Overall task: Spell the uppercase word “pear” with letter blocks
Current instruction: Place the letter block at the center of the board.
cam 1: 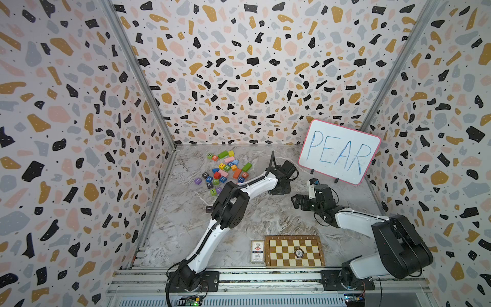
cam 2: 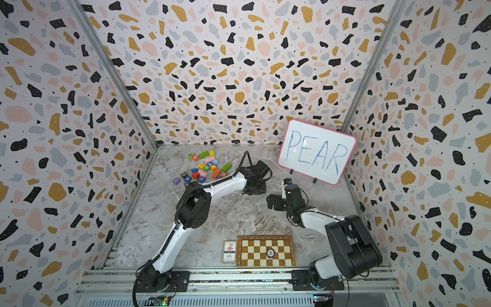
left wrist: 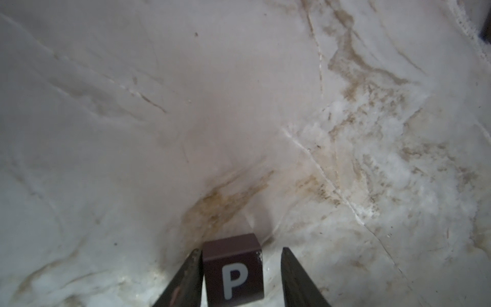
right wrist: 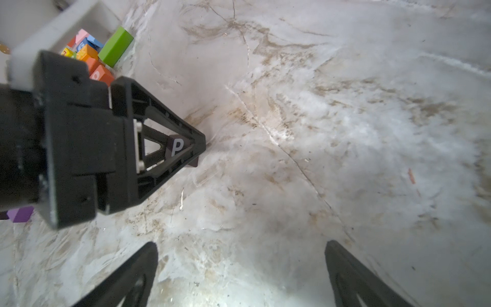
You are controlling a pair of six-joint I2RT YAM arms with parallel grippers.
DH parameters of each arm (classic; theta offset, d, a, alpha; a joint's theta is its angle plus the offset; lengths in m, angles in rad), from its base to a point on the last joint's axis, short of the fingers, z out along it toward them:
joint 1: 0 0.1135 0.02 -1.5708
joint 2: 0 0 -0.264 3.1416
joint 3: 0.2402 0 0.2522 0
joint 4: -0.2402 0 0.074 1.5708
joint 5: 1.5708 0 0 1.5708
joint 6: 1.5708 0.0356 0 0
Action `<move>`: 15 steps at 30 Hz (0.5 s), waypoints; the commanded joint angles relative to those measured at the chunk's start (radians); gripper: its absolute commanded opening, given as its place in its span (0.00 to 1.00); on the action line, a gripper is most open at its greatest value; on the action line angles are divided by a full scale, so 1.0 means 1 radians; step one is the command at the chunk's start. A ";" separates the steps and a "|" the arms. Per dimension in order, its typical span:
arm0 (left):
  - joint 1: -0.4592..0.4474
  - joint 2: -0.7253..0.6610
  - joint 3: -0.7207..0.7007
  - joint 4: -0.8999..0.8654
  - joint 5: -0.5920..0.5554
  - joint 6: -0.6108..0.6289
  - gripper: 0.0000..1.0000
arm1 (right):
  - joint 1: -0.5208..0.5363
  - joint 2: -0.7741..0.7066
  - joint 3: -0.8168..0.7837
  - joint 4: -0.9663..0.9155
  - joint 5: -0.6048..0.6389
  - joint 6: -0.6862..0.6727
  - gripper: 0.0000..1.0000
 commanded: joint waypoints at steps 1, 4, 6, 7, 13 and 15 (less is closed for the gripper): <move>-0.009 -0.033 -0.028 -0.012 0.009 -0.013 0.47 | -0.004 -0.036 -0.007 -0.019 0.013 0.002 1.00; -0.009 -0.040 -0.038 -0.009 0.007 -0.017 0.48 | -0.004 -0.037 -0.009 -0.019 0.013 0.002 1.00; -0.009 -0.046 -0.044 -0.005 0.006 -0.018 0.48 | -0.004 -0.040 -0.010 -0.018 0.010 0.002 0.99; -0.009 -0.050 -0.043 -0.008 -0.001 -0.017 0.48 | -0.004 -0.042 -0.010 -0.019 0.009 0.003 1.00; -0.008 -0.108 -0.038 -0.043 -0.073 0.036 0.52 | -0.002 -0.069 -0.002 -0.032 -0.004 -0.009 0.99; -0.009 -0.162 -0.067 -0.045 -0.106 0.060 0.55 | 0.004 -0.082 0.005 -0.030 -0.012 -0.017 0.99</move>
